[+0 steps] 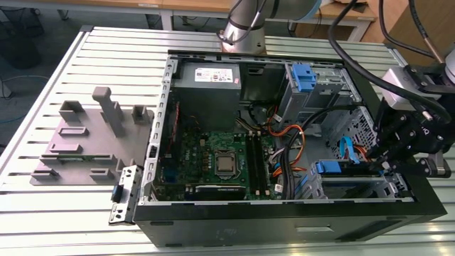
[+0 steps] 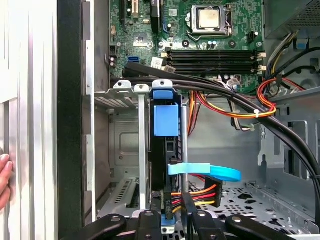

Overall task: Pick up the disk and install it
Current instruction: 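Insert the second disk wire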

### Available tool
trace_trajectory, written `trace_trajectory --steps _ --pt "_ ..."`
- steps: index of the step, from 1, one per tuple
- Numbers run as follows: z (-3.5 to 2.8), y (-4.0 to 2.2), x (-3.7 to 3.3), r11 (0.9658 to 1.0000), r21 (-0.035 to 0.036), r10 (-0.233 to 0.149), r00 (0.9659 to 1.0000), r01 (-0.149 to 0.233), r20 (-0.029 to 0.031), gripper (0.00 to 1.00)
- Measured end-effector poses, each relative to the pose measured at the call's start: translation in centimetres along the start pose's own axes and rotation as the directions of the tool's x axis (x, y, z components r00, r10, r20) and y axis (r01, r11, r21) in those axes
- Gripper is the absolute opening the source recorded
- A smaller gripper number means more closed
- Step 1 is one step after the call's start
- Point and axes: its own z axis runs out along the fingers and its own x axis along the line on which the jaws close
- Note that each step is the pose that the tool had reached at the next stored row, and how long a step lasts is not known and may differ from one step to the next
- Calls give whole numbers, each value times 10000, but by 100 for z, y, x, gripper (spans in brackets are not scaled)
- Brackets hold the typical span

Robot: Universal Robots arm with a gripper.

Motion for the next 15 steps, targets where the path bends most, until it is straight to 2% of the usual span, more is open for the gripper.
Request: trace_trajectory --steps 2,9,10,12,15 --pt "4 3 1 10000 2 1 10000 -1 -33 30" --pt "4 4 1 10000 1 1 10000 -1 -33 30" --pt "4 4 1 10000 1 1 10000 -1 -34 28" --pt "4 4 1 10000 1 1 10000 -1 -34 16" --pt "4 4 0 10000 1 1 10000 -1 -34 16"
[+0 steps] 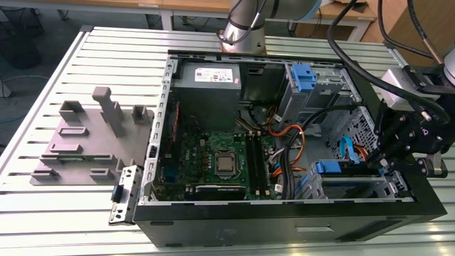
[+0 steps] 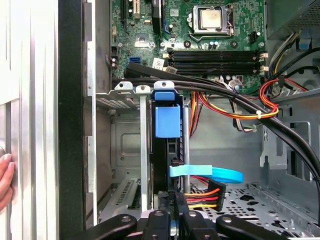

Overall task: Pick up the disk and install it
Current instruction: 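Insert the second disk wire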

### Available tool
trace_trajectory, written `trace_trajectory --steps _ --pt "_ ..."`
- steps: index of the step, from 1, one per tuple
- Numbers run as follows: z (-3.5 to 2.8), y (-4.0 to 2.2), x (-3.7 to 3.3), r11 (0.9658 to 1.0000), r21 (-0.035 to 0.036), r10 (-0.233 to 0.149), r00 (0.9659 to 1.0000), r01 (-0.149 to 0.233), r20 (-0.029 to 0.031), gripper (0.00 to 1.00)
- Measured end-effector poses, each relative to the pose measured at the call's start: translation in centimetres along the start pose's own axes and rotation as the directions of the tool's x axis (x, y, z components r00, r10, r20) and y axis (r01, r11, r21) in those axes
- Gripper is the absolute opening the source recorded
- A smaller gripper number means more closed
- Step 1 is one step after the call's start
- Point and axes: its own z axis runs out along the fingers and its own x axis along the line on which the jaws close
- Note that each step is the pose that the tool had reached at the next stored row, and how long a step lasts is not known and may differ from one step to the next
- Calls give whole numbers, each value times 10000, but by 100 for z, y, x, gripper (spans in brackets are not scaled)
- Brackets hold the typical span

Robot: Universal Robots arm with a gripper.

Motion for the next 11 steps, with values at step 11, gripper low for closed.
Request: trace_trajectory --steps 11 --pt "-19 27 -23 10000 4 1 10000 -1 3 16"
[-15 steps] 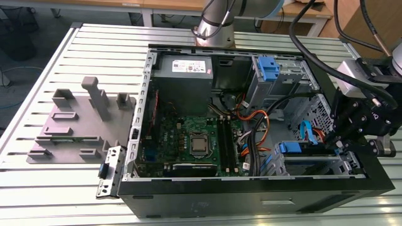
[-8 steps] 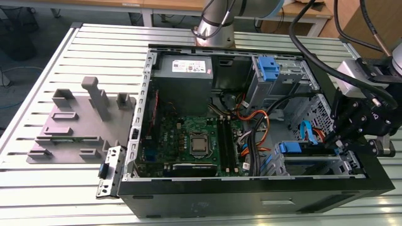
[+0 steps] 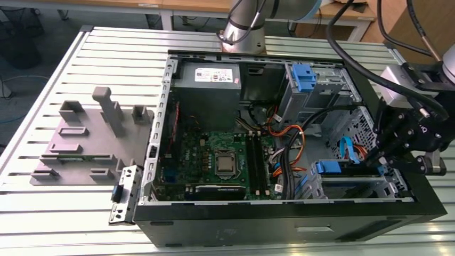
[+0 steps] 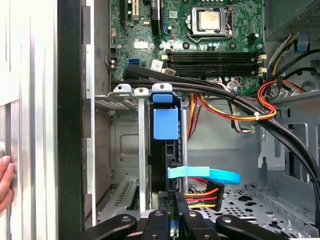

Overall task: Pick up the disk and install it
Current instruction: 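Insert the second disk wire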

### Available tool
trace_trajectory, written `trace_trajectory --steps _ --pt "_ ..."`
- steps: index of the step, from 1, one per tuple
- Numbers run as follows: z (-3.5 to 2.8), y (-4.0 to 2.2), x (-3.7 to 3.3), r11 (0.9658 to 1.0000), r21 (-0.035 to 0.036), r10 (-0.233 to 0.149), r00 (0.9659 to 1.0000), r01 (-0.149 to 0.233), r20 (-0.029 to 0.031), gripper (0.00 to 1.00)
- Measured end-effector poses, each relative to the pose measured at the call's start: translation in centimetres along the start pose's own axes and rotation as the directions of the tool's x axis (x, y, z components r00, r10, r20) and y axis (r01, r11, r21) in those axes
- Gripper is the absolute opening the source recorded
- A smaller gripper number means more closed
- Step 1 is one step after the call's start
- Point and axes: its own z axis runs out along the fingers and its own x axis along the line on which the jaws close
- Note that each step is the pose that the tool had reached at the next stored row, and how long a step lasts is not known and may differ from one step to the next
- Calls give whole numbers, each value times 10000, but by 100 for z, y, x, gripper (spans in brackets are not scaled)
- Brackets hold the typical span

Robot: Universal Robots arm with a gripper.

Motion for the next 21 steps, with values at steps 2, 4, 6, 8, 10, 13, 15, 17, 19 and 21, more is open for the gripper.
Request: trace_trajectory --steps 2,4,6,8,10,13,15,17,19,21 --pt "1 12 -11 10000 1 0 10000 0 2 16" --pt "3 14 -15 10000 1 -2 10000 2 3 16" --pt "4 20 -19 10000 2 0 10000 0 0 16" --pt "7 28 -26 10000 1 0 10000 0 0 16" --pt "11 32 -32 10000 1 -2 10000 2 2 16" --pt "13 34 -32 10000 1 0 10000 0 0 16" --pt "16 34 -32 10000 1 0 10000 0 -1 16" --pt "19 35 -32 10000 1 0 10000 0 0 16" --pt "22 38 -32 10000 2 0 10000 0 0 16" --pt "23 39 -32 10000 2 -1 10000 1 0 16"
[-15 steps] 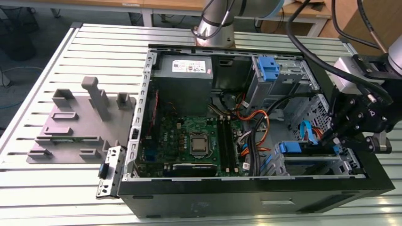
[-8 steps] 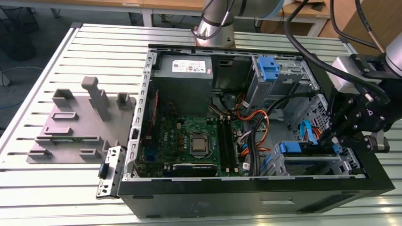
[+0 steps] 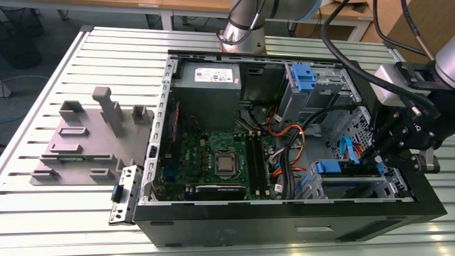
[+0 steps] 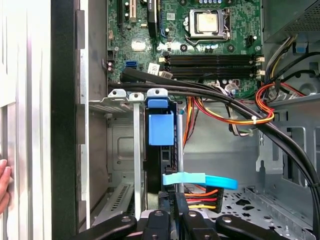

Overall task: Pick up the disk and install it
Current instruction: 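Insert the second disk wire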

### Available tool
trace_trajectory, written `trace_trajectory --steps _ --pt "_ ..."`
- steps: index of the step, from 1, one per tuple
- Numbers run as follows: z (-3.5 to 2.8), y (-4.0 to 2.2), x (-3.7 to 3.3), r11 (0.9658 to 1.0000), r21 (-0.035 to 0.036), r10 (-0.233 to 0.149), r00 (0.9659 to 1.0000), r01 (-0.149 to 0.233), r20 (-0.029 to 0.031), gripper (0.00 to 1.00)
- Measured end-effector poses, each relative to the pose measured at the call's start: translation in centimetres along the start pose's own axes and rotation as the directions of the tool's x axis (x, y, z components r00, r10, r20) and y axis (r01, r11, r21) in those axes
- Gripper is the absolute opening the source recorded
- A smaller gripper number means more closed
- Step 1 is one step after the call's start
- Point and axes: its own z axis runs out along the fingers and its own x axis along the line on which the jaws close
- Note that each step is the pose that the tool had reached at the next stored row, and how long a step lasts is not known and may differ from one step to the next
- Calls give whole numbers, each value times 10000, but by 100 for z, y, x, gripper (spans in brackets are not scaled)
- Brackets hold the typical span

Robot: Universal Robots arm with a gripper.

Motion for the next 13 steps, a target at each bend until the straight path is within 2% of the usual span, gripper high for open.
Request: trace_trajectory --steps 13 --pt "6 4 0 10000 -1 -3 10000 3 7 16"
